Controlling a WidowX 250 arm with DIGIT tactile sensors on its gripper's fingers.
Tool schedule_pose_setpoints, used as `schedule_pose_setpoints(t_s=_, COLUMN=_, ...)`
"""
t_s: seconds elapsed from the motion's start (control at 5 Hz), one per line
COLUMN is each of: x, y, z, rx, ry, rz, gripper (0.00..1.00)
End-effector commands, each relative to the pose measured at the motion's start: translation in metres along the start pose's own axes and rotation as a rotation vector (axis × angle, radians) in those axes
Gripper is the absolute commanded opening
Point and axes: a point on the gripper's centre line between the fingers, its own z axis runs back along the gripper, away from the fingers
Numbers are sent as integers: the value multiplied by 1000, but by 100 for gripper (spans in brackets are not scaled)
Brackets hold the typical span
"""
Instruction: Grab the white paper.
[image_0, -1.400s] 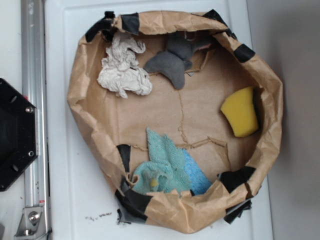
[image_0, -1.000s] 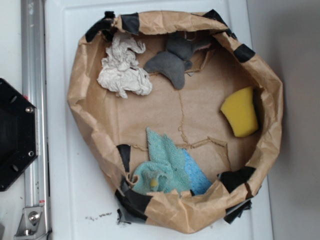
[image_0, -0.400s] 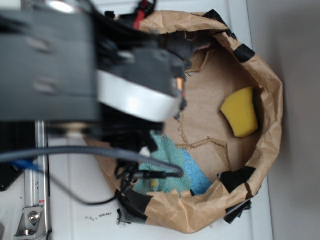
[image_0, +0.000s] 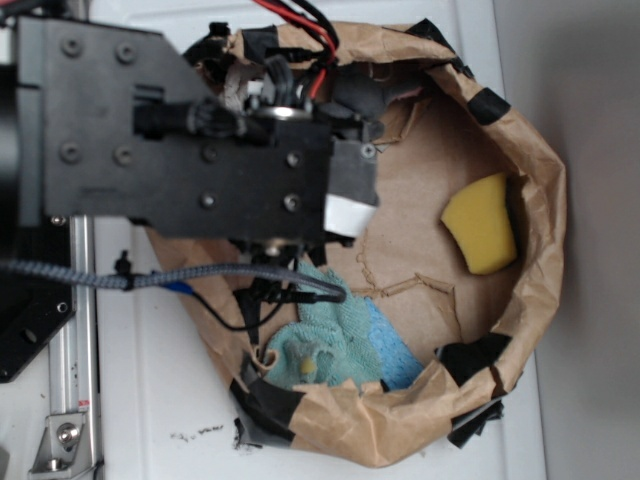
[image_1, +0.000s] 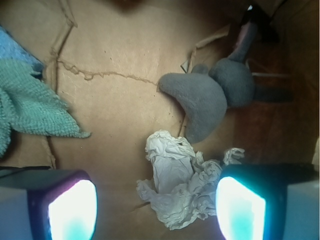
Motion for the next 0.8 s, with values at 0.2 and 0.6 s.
schedule_pose_setpoints(t_s=0.2, x=-11, y=15, z=-48, rx=-19, ry=22, rz=-8, gripper=100)
schedule_pose_setpoints(t_s=0.6, x=-34, y=30, z=-108, rx=-6, ry=96, rz=37, gripper=100)
